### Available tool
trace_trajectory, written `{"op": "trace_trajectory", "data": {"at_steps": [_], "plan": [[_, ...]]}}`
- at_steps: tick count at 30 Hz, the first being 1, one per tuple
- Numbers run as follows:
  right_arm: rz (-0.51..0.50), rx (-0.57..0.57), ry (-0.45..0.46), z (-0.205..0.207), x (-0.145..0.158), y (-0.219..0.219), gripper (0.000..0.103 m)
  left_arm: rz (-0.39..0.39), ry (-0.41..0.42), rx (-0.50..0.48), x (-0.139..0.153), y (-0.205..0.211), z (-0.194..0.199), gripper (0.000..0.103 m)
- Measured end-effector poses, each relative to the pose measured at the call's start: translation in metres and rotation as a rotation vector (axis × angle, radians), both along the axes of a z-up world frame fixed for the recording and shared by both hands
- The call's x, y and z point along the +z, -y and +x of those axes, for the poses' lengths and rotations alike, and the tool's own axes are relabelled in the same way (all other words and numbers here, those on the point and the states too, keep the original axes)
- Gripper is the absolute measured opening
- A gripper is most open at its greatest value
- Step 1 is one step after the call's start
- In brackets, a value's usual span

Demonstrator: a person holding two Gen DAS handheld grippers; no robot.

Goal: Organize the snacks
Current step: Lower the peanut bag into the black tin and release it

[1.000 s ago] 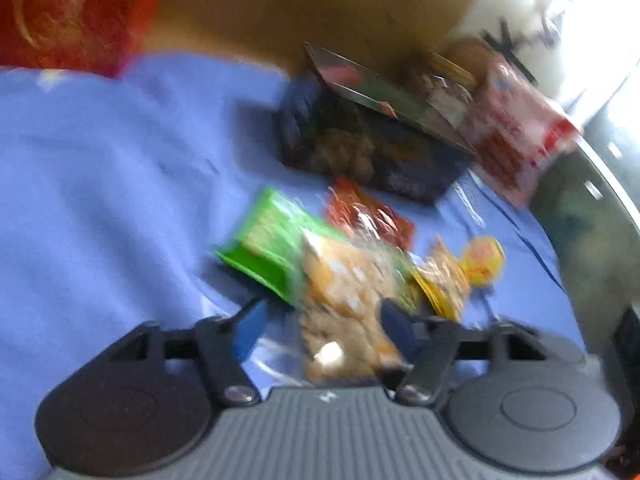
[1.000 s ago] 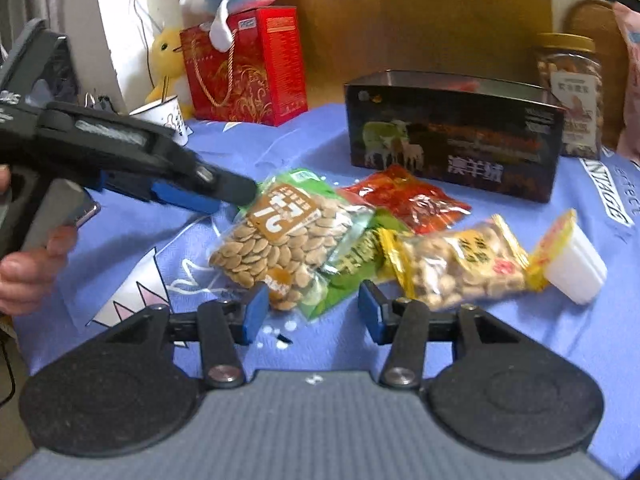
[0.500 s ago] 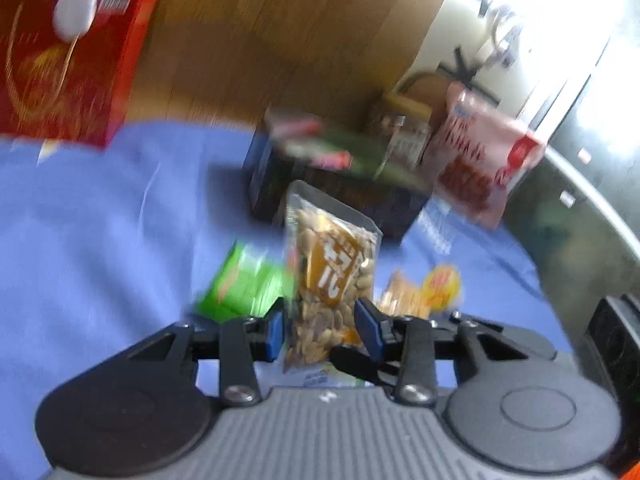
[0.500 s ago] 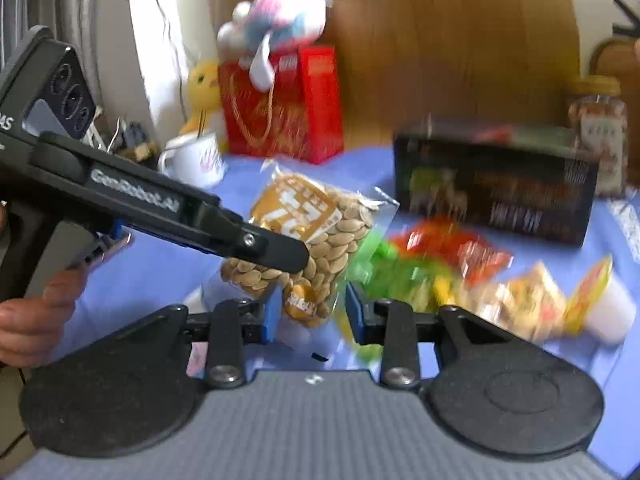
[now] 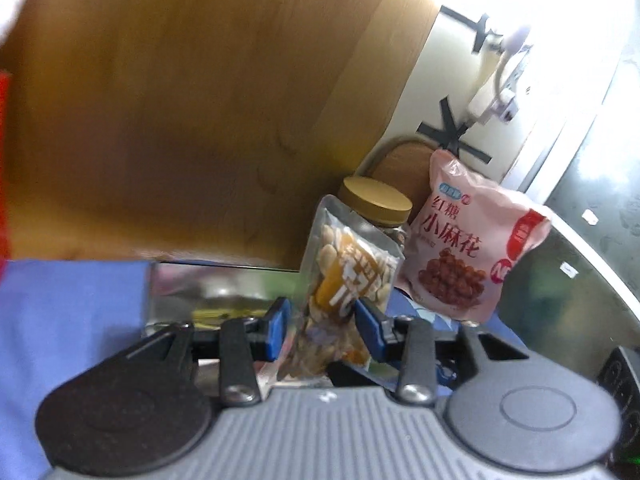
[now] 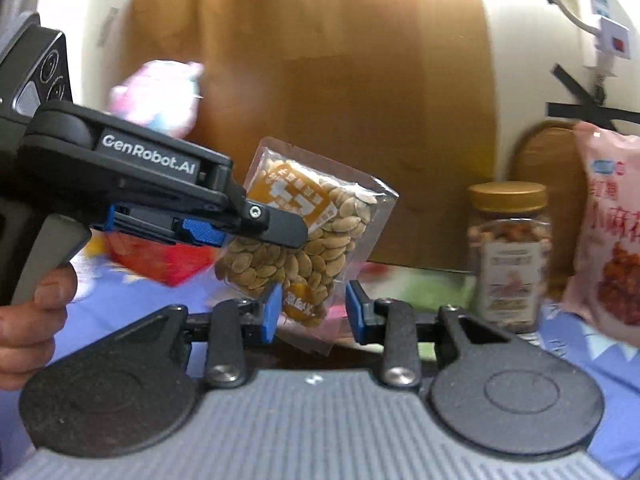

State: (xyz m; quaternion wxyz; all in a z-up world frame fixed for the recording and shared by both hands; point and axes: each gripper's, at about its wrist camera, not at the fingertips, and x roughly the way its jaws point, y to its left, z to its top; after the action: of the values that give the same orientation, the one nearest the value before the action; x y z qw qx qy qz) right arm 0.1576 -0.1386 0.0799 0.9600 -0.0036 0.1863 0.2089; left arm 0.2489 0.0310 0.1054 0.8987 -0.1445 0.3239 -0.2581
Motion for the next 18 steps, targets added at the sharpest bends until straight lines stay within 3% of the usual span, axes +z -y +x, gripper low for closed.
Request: {"op": "trace_trajectory", "data": {"at_steps": [5,6,12,18], "plan": [[-0.058,-0.106,-0.013,0.018,-0.016,0.025,0.043,0.075,-0.108,0.008,-0.04,0.028,0.024,0.042],[-0.047,-0.127,-0.015,0.017,-0.017,0.031,0.044,0.08,-0.099,0.008,-0.041,0.027,0.02,0.042],[0.099,-0.147,-0.016,-0.017,-0.01,0.066,0.043,0.067,0.004,0.034,-0.01,-0.003,-0.022,0.048],[0.186,-0.165,-0.091,-0.021,-0.015,0.079,0.045,0.074,0.006,0.086,0.006,-0.031,-0.049,0.048]]}}
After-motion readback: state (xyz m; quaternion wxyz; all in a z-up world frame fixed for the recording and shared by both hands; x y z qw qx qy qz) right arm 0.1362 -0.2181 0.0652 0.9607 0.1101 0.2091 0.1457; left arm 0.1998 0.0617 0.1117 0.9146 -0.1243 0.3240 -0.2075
